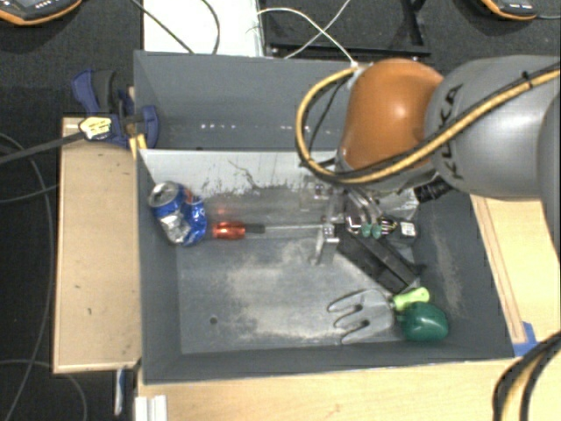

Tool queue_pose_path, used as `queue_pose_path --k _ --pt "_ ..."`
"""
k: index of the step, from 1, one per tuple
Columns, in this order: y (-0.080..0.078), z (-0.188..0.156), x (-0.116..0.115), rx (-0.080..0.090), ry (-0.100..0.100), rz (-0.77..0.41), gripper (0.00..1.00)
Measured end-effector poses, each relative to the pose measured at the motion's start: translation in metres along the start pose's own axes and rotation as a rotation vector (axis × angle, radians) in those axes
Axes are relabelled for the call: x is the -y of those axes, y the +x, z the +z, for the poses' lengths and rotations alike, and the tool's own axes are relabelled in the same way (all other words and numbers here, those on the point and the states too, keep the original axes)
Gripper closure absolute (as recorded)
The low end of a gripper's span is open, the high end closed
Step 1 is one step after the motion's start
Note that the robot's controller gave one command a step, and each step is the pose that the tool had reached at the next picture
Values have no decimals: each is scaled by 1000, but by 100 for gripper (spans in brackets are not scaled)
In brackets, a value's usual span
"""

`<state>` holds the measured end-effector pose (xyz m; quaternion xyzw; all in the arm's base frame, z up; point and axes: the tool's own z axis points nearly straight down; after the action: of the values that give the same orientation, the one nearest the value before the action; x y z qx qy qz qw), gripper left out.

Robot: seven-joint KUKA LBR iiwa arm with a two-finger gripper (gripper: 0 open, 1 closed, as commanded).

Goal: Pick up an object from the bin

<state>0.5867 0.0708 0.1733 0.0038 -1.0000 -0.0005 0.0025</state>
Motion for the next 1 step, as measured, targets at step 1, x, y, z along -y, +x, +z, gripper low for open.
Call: queue_pose_path --k 1 --pt "-1 -5 0 8 -1 3 0"
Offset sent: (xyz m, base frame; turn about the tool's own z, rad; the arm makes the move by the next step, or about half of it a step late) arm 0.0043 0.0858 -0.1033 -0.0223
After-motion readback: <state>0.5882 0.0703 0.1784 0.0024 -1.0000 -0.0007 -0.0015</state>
